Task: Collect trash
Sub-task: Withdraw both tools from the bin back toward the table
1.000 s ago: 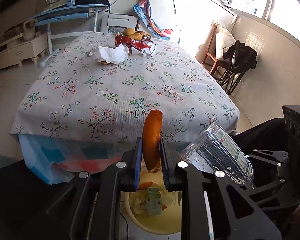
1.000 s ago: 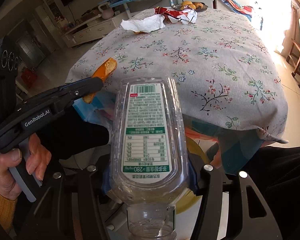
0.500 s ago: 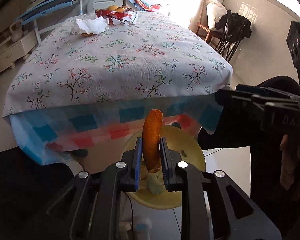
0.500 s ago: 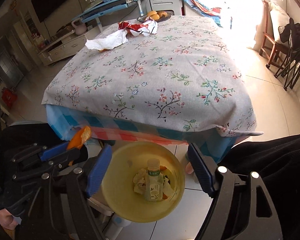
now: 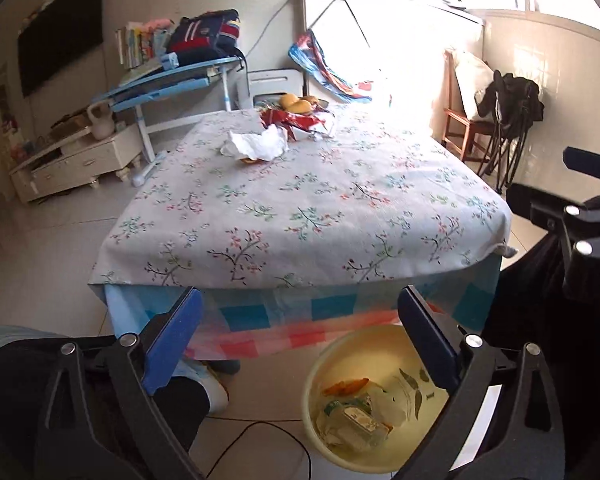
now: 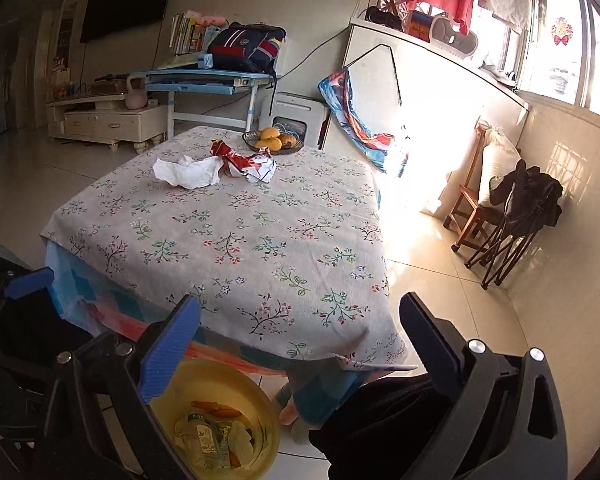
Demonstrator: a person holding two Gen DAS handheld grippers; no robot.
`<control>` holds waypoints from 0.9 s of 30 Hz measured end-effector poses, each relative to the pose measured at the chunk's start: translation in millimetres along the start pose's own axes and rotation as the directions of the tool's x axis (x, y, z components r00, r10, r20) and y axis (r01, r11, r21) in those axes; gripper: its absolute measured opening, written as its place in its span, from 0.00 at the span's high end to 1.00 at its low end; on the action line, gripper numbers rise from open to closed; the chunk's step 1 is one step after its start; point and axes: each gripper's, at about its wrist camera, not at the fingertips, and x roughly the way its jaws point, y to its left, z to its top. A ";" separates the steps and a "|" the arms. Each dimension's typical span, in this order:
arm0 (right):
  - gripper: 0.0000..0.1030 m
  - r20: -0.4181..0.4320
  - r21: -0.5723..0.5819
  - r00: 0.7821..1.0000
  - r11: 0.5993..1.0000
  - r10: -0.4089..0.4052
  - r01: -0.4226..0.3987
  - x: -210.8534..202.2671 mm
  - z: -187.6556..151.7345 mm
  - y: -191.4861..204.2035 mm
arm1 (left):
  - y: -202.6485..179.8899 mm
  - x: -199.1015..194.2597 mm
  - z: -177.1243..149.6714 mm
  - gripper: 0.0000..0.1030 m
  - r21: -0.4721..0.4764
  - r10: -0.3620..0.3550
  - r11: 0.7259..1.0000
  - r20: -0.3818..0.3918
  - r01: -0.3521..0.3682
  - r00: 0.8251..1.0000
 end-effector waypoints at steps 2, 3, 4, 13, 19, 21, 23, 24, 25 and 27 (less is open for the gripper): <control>0.07 0.003 -0.009 1.000 1.000 0.004 -0.004 0.5 0.6 1.1 | 8.0 -1.8 4.7 0.07 -0.040 0.030 0.999 0.024 -0.029 0.999; 0.07 0.005 -0.010 1.000 1.000 0.007 -0.007 -1.0 -0.1 -0.1 | 11.9 -1.9 5.3 0.07 -0.056 0.039 0.998 0.028 -0.038 0.999; 0.07 0.007 -0.010 1.000 1.000 0.010 -0.010 -1.1 -0.3 -0.7 | 14.2 -1.4 6.7 0.07 -0.068 0.048 0.997 0.032 -0.046 0.998; 0.07 0.002 -0.011 1.000 1.000 0.024 -0.024 2.2 -0.7 0.3 | 12.9 4.2 7.8 0.07 -0.076 0.076 0.994 0.029 -0.073 0.997; 0.07 -0.003 -0.011 0.999 0.999 0.040 -0.040 3.3 -0.9 1.8 | 9.4 8.7 7.9 0.07 -0.072 0.075 0.995 0.022 -0.073 0.997; 0.07 -0.004 -0.009 0.999 0.999 0.045 -0.045 4.0 -0.3 1.7 | 9.2 9.7 8.0 0.07 -0.075 0.074 0.995 0.021 -0.072 0.997; 0.07 -0.006 -0.008 0.999 0.999 0.049 -0.049 4.2 -0.1 1.9 | 8.9 10.9 8.4 0.07 -0.079 0.071 0.994 0.019 -0.070 0.997; 0.07 -0.007 -0.008 0.999 0.999 0.052 -0.052 5.2 0.1 1.0 | 8.7 11.7 8.6 0.07 -0.080 0.070 0.994 0.017 -0.068 0.997; 0.07 -0.009 -0.008 0.998 0.998 0.055 -0.055 5.6 0.4 0.9 | 9.1 12.5 9.0 0.07 -0.081 0.068 0.994 0.015 -0.067 0.998; 0.07 -0.012 -0.007 0.998 0.998 0.061 -0.061 6.5 0.7 1.4 | 8.7 13.9 9.2 0.07 -0.084 0.066 0.994 0.012 -0.065 0.998</control>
